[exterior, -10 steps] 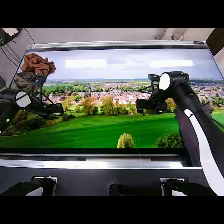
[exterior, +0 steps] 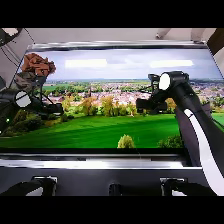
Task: Fold the shirts.
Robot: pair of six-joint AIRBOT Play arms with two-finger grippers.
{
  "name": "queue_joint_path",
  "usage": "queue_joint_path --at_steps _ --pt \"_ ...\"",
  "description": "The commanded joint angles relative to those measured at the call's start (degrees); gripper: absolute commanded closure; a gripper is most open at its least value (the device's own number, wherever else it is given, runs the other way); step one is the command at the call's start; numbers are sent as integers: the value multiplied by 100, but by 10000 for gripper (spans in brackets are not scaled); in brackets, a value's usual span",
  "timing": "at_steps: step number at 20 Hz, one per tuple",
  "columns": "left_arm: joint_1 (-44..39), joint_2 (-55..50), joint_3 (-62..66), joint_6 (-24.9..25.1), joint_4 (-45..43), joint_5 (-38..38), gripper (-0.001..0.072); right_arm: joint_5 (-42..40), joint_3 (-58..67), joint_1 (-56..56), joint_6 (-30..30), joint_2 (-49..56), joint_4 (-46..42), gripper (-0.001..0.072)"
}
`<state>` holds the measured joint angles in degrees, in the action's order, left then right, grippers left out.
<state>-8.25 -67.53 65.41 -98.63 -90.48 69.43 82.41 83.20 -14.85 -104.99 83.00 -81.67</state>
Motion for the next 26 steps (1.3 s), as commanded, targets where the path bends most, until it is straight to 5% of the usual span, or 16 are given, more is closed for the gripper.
queue_joint_path --at_steps 1,11,20,24,26 --pt "-4 4 -2 0 0 -2 39 0 -2 -7 -2 2 0 97" --pt "-4 4 -2 -2 50 -55 38 -457 -2 -4 308 2 -37 97" --pt "105 -549 166 -79 70 -2660 12 -1204 -2 -7 365 9 -70 97" --pt "1379 -2286 2518 -560 1515 -2308 9 -1386 -2 -7 365 9 -68 98" --pt "2170 -3331 4135 -1508 1937 -2037 9 -1320 -2 -7 365 9 -66 98"
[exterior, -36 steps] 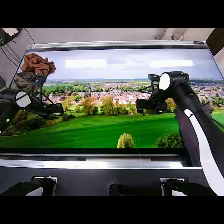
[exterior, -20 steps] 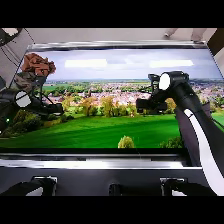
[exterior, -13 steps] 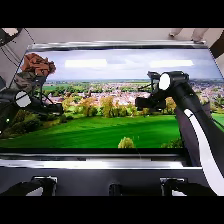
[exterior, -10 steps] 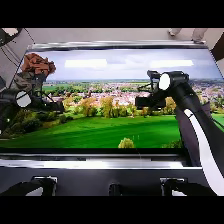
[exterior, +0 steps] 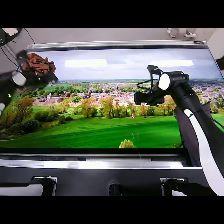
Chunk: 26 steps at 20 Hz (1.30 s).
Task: Fold the shirts.
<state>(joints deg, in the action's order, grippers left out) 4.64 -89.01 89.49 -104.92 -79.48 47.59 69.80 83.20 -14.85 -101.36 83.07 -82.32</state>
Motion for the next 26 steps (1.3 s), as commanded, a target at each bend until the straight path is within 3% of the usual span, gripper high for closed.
queue_joint_path --at_steps 1,2,3,8,13,17,20,22,23,24,26 --pt "1279 -1641 2400 -1672 839 520 9 -11 -2 -7 -2 2 9 98" --pt "1604 -1976 2837 -2210 848 870 8 28 -2 -7 -7 2 24 98" --pt "1899 -2157 2955 -2415 1003 953 7 74 -2 -7 -37 2 22 98" --pt "2500 -2365 2267 -2413 1388 61 -13 345 -2 -7 -411 2 26 98" --pt "2457 -3047 2271 -2413 2052 -616 -13 385 -2 -7 -846 2 26 98" --pt "2337 -3342 2271 -2387 2107 -1541 -13 647 -2 -11 -1080 2 39 98" --pt "2288 -3504 2271 -2391 2243 -1759 -13 732 -2 -11 -1152 0 48 98" --pt "2291 -3633 2271 -2389 2664 -1617 177 809 -2 -11 -1250 0 57 99" --pt "2291 -3663 2271 -2361 2780 -1508 470 868 -2 -11 -1250 0 66 99" --pt "2288 -3648 2275 -2074 2894 -1456 681 946 -2 -11 -1246 0 61 98" --pt "2277 -3453 2275 -1360 3204 -1403 680 1073 -2 -11 -1241 -17 -44 98"
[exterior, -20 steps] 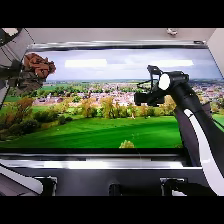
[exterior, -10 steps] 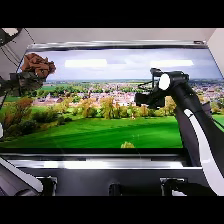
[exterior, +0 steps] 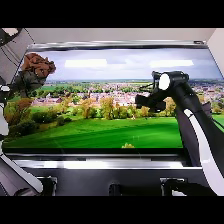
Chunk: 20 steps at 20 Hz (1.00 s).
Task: Fold the shirts.
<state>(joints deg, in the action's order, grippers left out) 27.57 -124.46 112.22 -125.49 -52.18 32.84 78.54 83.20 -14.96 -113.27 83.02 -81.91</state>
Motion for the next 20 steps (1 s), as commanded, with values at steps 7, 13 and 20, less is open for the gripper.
queue_joint_path --at_steps 7,13,20 --pt "-332 2879 -2 3110 -328 581 680 275 0 0 271 -1025 -1475 98" --pt "-1823 5204 -4 3943 -765 2911 680 245 0 2 269 -2555 -2046 98" --pt "-4717 5353 -1071 3958 -796 4457 679 885 -2 2 275 -3436 -2081 98"
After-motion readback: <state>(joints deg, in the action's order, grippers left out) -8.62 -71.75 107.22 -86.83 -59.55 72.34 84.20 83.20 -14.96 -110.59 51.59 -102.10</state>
